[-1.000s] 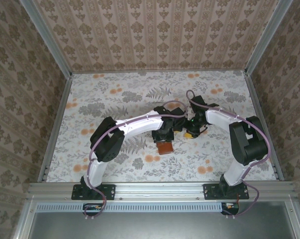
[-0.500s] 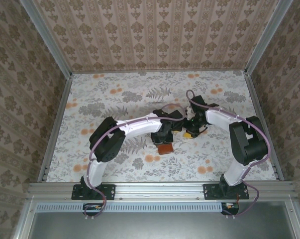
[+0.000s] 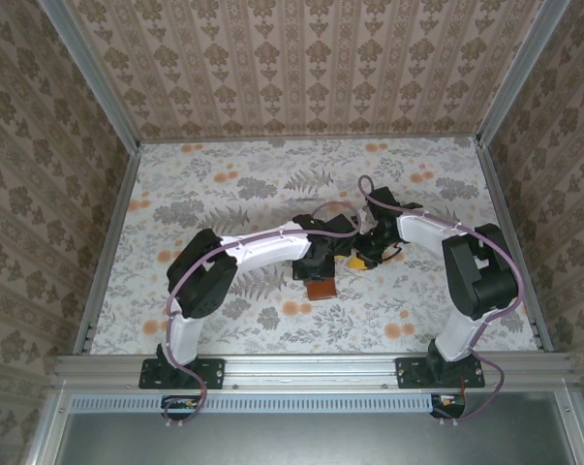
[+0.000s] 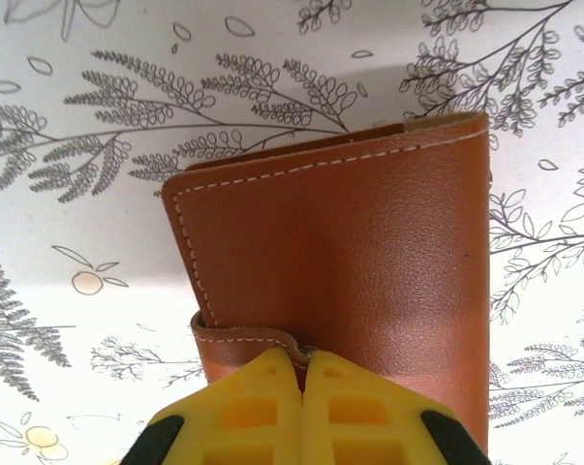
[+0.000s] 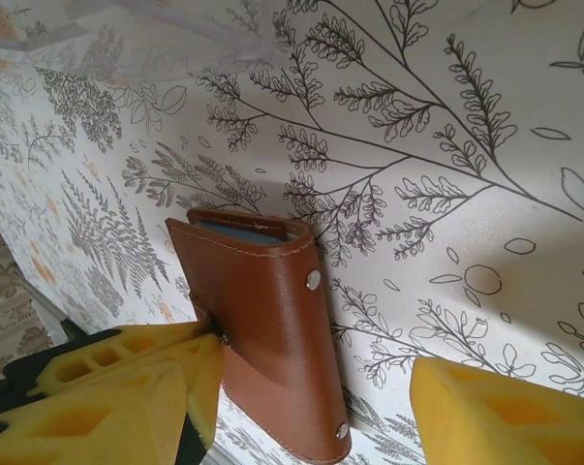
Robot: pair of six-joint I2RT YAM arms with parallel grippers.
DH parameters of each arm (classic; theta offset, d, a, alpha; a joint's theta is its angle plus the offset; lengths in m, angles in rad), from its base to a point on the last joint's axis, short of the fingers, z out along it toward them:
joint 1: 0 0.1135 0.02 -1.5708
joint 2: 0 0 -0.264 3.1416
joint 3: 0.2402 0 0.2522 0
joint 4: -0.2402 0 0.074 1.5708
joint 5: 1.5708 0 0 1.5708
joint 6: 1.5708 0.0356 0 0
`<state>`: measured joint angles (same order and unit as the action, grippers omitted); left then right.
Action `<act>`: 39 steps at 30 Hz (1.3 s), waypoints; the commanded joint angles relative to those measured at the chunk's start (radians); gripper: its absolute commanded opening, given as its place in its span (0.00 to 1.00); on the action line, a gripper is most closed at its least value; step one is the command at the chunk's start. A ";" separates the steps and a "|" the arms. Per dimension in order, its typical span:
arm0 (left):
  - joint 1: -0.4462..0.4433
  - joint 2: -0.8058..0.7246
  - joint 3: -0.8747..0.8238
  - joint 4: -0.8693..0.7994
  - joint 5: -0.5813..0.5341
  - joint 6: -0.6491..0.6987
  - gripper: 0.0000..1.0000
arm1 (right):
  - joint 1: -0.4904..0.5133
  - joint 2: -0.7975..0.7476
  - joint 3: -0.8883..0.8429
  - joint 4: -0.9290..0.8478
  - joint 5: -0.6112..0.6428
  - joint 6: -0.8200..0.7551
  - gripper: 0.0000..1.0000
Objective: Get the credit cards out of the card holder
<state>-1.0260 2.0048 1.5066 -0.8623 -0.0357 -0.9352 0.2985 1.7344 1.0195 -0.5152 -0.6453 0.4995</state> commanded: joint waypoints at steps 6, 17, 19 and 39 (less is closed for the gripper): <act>0.028 -0.126 -0.073 0.081 -0.054 0.058 0.04 | 0.016 0.025 -0.001 -0.044 0.025 -0.021 0.63; 0.122 -0.290 -0.361 0.336 0.080 0.053 0.03 | 0.104 0.030 0.073 -0.129 0.204 0.020 0.65; 0.151 -0.328 -0.441 0.419 0.124 0.050 0.03 | 0.135 0.041 0.106 -0.166 0.261 0.031 0.69; 0.339 -0.419 -0.908 0.929 0.428 0.022 0.02 | 0.421 0.216 0.392 -0.394 0.593 0.152 0.97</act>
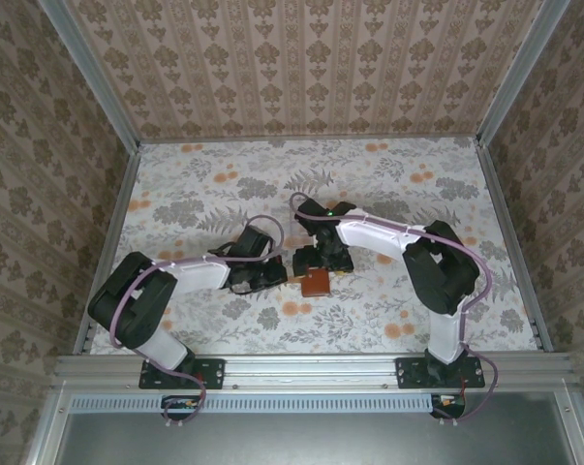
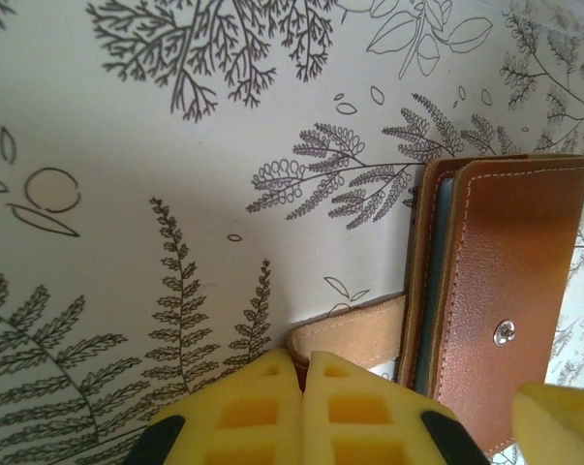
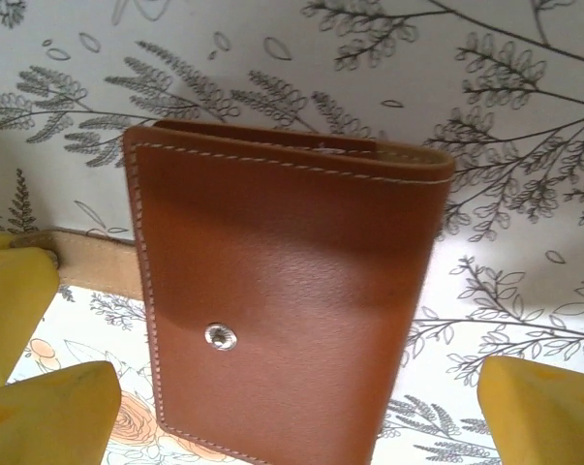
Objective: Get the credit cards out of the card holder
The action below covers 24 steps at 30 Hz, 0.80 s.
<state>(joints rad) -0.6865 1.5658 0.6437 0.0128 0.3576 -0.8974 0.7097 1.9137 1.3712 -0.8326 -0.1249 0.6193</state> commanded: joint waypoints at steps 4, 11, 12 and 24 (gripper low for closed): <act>0.007 0.025 -0.078 0.093 0.041 -0.024 0.02 | 0.027 0.070 0.070 -0.077 0.069 0.049 0.98; 0.008 0.034 -0.099 0.130 0.052 -0.038 0.02 | 0.043 0.113 0.092 -0.079 0.080 0.062 0.98; 0.008 0.036 -0.101 0.130 0.053 -0.039 0.02 | 0.043 0.118 0.092 -0.077 0.084 0.062 0.98; 0.008 0.035 -0.104 0.127 0.052 -0.034 0.02 | 0.043 0.098 0.087 -0.099 0.114 0.071 0.90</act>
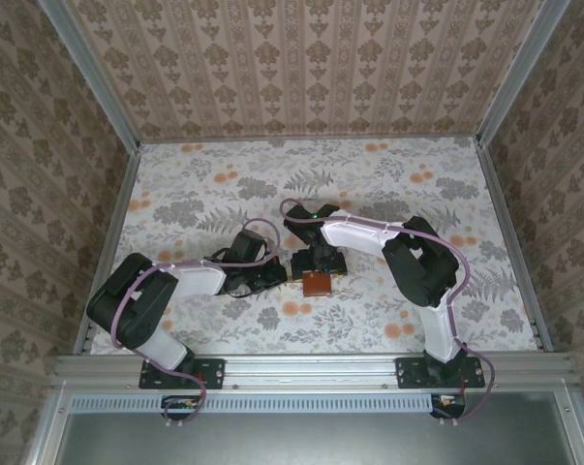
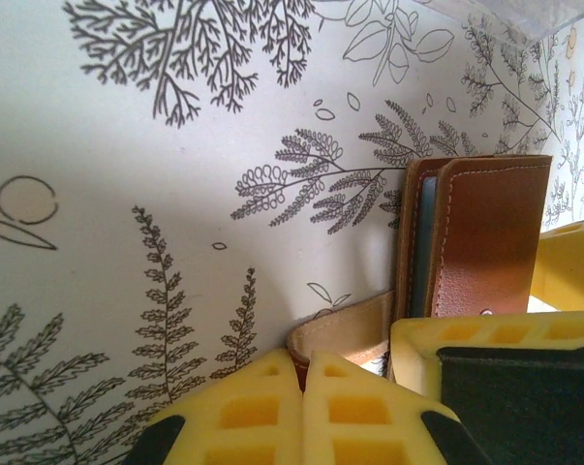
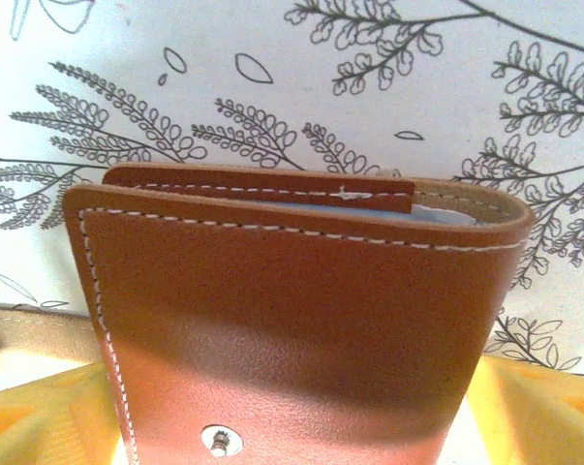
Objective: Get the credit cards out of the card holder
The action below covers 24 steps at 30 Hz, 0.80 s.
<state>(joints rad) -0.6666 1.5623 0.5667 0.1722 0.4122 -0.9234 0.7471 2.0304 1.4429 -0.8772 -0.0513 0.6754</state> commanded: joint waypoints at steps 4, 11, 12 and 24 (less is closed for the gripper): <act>-0.013 0.037 -0.022 -0.046 -0.005 -0.007 0.02 | 0.006 -0.048 0.015 -0.063 0.044 0.013 0.89; -0.012 0.032 -0.018 -0.062 -0.009 -0.007 0.02 | 0.001 -0.092 0.005 -0.082 0.057 0.010 0.89; -0.012 0.033 -0.019 -0.065 -0.010 -0.005 0.02 | 0.000 -0.096 0.004 -0.084 0.058 0.009 0.89; -0.012 0.018 0.009 -0.134 -0.032 0.010 0.02 | -0.060 -0.215 -0.058 -0.120 0.056 -0.033 0.74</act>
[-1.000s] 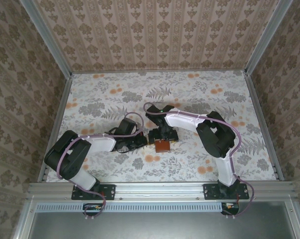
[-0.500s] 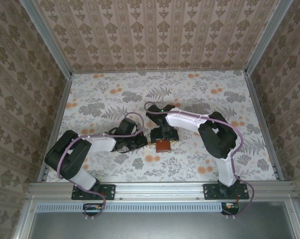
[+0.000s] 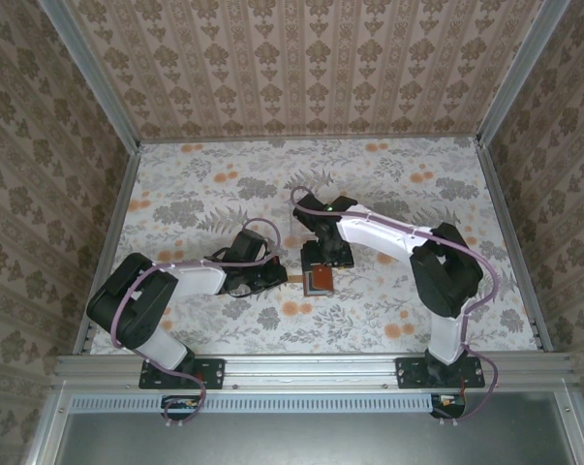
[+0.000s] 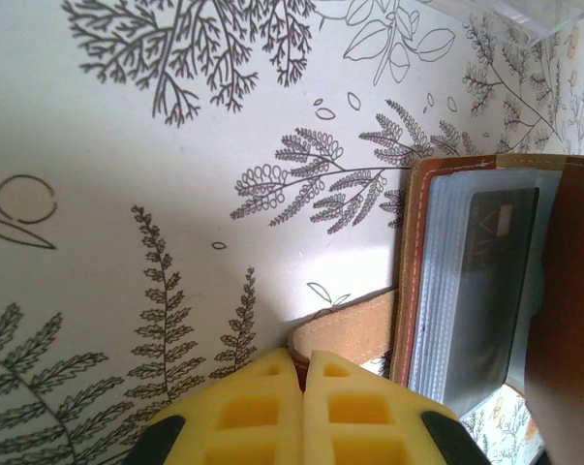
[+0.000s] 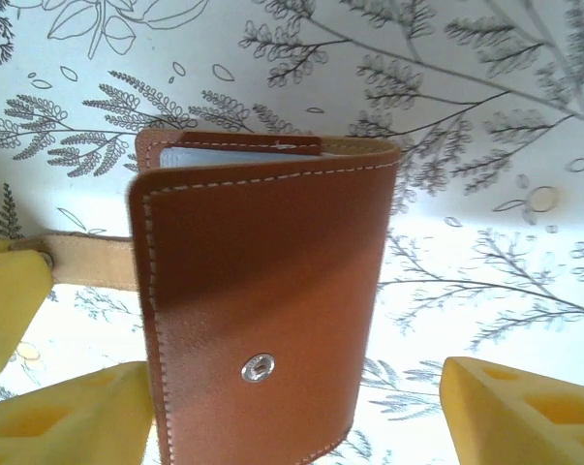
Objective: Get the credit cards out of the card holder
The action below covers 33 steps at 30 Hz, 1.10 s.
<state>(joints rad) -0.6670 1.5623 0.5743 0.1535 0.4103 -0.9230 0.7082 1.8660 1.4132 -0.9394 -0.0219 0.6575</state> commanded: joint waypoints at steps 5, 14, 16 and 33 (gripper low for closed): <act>-0.010 0.006 0.019 -0.156 -0.047 0.021 0.02 | -0.066 -0.090 -0.094 -0.043 0.009 -0.039 0.57; -0.005 0.000 0.068 -0.232 -0.072 0.040 0.02 | -0.130 -0.128 -0.187 0.077 -0.089 -0.069 0.15; 0.002 -0.004 0.091 -0.264 -0.084 0.055 0.02 | -0.136 -0.127 -0.185 0.096 -0.107 -0.080 0.09; 0.154 -0.046 0.184 -0.524 -0.133 0.222 0.20 | -0.145 -0.053 -0.143 0.226 -0.247 -0.052 0.05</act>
<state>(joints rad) -0.5282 1.5463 0.7292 -0.2703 0.3202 -0.7536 0.5720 1.7981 1.2537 -0.7162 -0.2478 0.5831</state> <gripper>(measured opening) 0.182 0.077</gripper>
